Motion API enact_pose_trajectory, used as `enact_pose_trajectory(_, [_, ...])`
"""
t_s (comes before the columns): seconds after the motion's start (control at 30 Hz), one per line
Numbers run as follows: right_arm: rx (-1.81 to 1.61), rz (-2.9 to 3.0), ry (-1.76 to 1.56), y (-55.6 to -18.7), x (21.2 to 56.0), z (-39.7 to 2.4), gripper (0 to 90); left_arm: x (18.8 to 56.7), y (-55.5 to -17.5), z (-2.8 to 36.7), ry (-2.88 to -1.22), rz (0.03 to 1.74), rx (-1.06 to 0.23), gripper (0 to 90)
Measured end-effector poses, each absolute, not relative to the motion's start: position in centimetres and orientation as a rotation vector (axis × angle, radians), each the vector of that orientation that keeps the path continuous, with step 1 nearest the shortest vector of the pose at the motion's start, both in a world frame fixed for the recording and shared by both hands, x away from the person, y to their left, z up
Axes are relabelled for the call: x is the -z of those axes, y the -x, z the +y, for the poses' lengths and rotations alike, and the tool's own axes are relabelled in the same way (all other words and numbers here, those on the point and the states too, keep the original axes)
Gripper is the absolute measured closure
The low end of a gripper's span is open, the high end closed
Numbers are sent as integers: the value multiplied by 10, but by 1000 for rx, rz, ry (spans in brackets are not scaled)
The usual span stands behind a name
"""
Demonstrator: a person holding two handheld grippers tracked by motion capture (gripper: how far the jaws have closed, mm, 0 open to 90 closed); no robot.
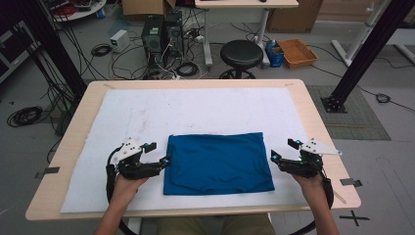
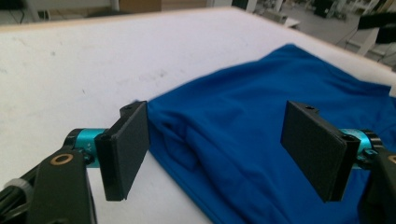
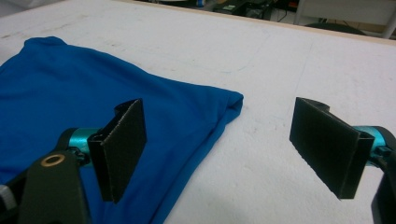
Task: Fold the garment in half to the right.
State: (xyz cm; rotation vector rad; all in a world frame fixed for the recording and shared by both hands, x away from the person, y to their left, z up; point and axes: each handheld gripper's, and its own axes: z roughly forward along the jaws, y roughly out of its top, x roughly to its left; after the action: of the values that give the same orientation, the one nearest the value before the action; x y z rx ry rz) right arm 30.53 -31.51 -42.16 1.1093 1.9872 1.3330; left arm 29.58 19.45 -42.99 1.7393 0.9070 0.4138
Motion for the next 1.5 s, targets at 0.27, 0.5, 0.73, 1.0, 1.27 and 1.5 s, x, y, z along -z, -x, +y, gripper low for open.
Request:
enact_pose_trajectory(0.27, [-1341, 1998, -1079, -305, 420, -309, 184, 437, -281, 183, -1807, 1064, -438, 240])
enact_pose_trajectory(0.5, [-1321, 2033, -1041, -306, 421, -300, 184, 442, -273, 167, -1872, 1157, -508, 251])
enact_pose_trajectory(0.73, [-1314, 2036, -1036, -307, 421, -299, 184, 450, -273, 155, -1932, 1229, -507, 345])
enact_pose_trajectory(1.0, [-1302, 2049, -1022, -308, 422, -298, 184, 452, -265, 143, -1949, 1225, -542, 504])
enact_pose_trajectory(1.27, [-1320, 2063, -1007, -306, 419, -294, 184, 453, -261, 140, -1943, 1195, -526, 720])
enact_pose_trajectory(1.5, [-1396, 2077, -975, -306, 404, -277, 183, 452, -263, 142, -1900, 1282, -478, 819])
